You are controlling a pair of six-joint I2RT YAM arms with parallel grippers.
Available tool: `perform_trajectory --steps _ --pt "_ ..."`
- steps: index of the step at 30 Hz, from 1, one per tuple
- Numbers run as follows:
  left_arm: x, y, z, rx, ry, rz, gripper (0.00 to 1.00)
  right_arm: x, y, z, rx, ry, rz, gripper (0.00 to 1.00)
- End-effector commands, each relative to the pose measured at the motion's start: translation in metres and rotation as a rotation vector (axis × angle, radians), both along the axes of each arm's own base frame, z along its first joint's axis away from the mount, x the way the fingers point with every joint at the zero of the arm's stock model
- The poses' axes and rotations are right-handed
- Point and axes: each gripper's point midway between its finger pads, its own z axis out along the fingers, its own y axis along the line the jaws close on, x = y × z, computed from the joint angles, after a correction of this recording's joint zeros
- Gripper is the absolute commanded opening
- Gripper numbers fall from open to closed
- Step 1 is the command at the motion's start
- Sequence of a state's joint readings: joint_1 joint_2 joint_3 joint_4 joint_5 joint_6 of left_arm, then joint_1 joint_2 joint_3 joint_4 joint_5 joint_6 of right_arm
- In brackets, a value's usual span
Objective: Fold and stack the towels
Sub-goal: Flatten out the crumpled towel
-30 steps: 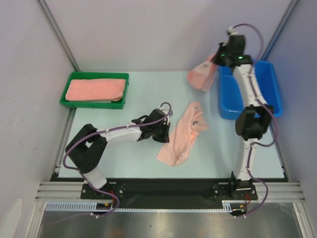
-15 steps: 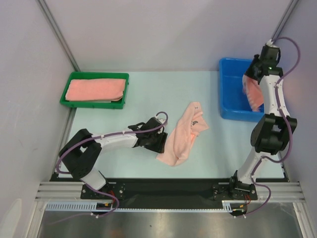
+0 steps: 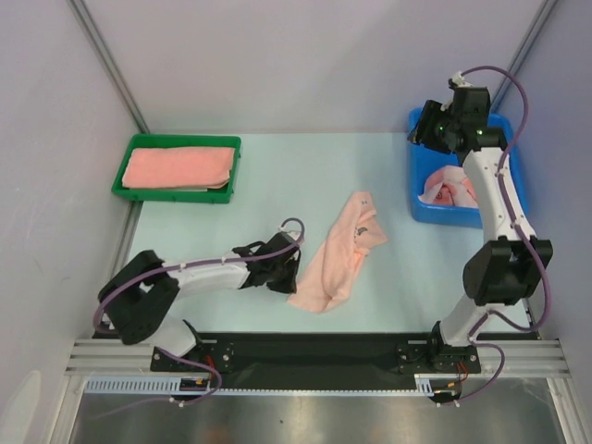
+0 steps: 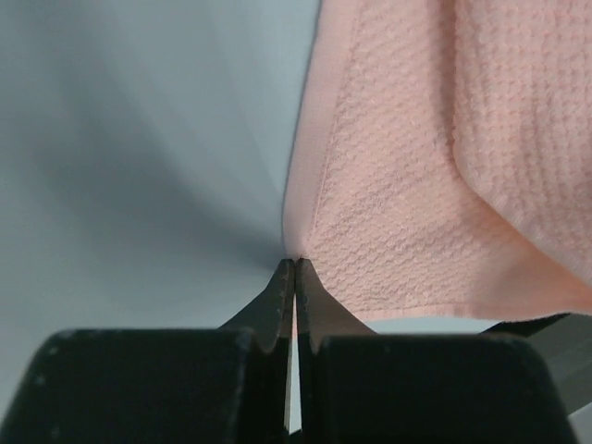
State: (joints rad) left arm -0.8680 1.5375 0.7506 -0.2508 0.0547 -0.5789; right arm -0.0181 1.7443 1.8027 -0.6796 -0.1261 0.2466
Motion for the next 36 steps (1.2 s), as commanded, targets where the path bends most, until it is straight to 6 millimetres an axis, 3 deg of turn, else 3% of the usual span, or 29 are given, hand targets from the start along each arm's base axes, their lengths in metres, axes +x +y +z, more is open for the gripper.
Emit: perform_trajectory --steps 1,3,5,6,7,8,9,10,11,12,13,14,15,16,17,18,19,20,21,22,23,24,25,28,30,31,33,36 --pt "-0.015 0.043 0.004 0.082 -0.003 0.147 0.00 -0.034 0.055 0.011 0.090 -0.001 0.119 0.56" --pt "-0.013 0.056 0.015 0.081 -0.039 0.238 0.00 -0.053 0.075 -0.019 0.075 0.063 0.135 0.55" --pt "-0.017 0.070 0.032 0.051 -0.077 0.291 0.00 -0.070 0.102 -0.037 0.081 0.097 0.137 0.51" --pt "-0.019 0.072 0.038 0.032 -0.083 0.310 0.00 -0.078 0.103 -0.045 0.079 0.098 0.113 0.49" --pt "-0.021 0.073 0.048 -0.009 -0.095 0.313 0.00 -0.093 0.109 -0.076 0.111 0.164 0.084 0.43" --pt "-0.024 0.071 0.052 -0.034 -0.088 0.308 0.00 -0.105 0.124 -0.089 0.124 0.184 0.105 0.41" --pt "-0.031 0.062 0.057 -0.080 -0.055 0.283 0.00 -0.108 0.128 -0.090 0.133 0.156 0.092 0.42" --pt "-0.029 0.053 0.068 -0.126 -0.060 0.266 0.06 -0.123 0.130 -0.114 0.123 0.208 0.072 0.45" --pt "-0.028 0.047 0.076 -0.156 -0.064 0.256 0.37 -0.132 0.136 -0.123 0.136 0.232 0.037 0.49" --pt "-0.025 0.041 0.085 -0.171 -0.087 0.217 0.50 -0.139 0.135 -0.129 0.143 0.244 0.003 0.53" --pt "-0.007 0.031 0.115 -0.206 -0.166 0.204 0.57 -0.146 0.131 -0.132 0.156 0.242 -0.036 0.53" --pt "0.006 0.026 0.119 -0.168 -0.204 0.182 0.65 -0.162 0.126 -0.152 0.165 0.284 -0.072 0.52" --pt "0.026 0.026 0.131 -0.130 -0.281 0.126 0.68 -0.167 0.129 -0.158 0.239 0.292 -0.131 0.52" --pt "0.052 0.010 0.175 -0.178 -0.373 0.114 0.69 -0.173 0.130 -0.159 0.275 0.292 -0.148 0.55" --pt "0.069 0.003 0.186 -0.170 -0.403 0.090 0.69 -0.183 0.127 -0.173 0.284 0.323 -0.180 0.55" --pt "0.097 -0.001 0.177 -0.110 -0.415 0.054 0.68 -0.186 0.129 -0.176 0.304 0.331 -0.225 0.55" --pt "0.124 -0.021 0.215 -0.171 -0.494 0.030 0.66 -0.190 0.130 -0.177 0.308 0.328 -0.249 0.56" --pt "0.139 -0.032 0.222 -0.185 -0.508 -0.002 0.66 -0.190 0.126 -0.180 0.303 0.321 -0.283 0.56" --pt "0.164 -0.042 0.195 -0.131 -0.475 -0.042 0.65 -0.195 0.128 -0.184 0.331 0.331 -0.326 0.56" --pt "0.186 -0.057 0.226 -0.169 -0.535 -0.060 0.63 -0.195 0.128 -0.183 0.348 0.321 -0.346 0.56" --pt "0.197 -0.068 0.226 -0.172 -0.540 -0.097 0.62 -0.193 0.127 -0.184 0.364 0.305 -0.372 0.57" --pt "0.214 -0.079 0.190 -0.115 -0.496 -0.144 0.62 -0.195 0.126 -0.187 0.378 0.312 -0.400 0.58" --pt "0.226 -0.091 0.210 -0.141 -0.530 -0.172 0.61 -0.195 0.127 -0.188 0.402 0.316 -0.433 0.58" --pt "0.244 -0.118 0.178 -0.132 -0.478 -0.259 0.61 -0.197 0.122 -0.198 0.388 0.336 -0.537 0.59" --pt "0.251 -0.124 0.165 -0.121 -0.466 -0.277 0.61 -0.201 0.119 -0.208 0.381 0.364 -0.577 0.59" --pt "0.258 -0.129 0.148 -0.109 -0.451 -0.280 0.62 -0.201 0.119 -0.211 0.390 0.362 -0.588 0.59" --pt "0.261 -0.136 0.133 -0.120 -0.437 -0.301 0.63 -0.193 0.126 -0.214 0.425 0.354 -0.584 0.59" --pt "0.266 -0.140 0.094 -0.094 -0.387 -0.303 0.64 -0.188 0.129 -0.223 0.427 0.368 -0.602 0.59"
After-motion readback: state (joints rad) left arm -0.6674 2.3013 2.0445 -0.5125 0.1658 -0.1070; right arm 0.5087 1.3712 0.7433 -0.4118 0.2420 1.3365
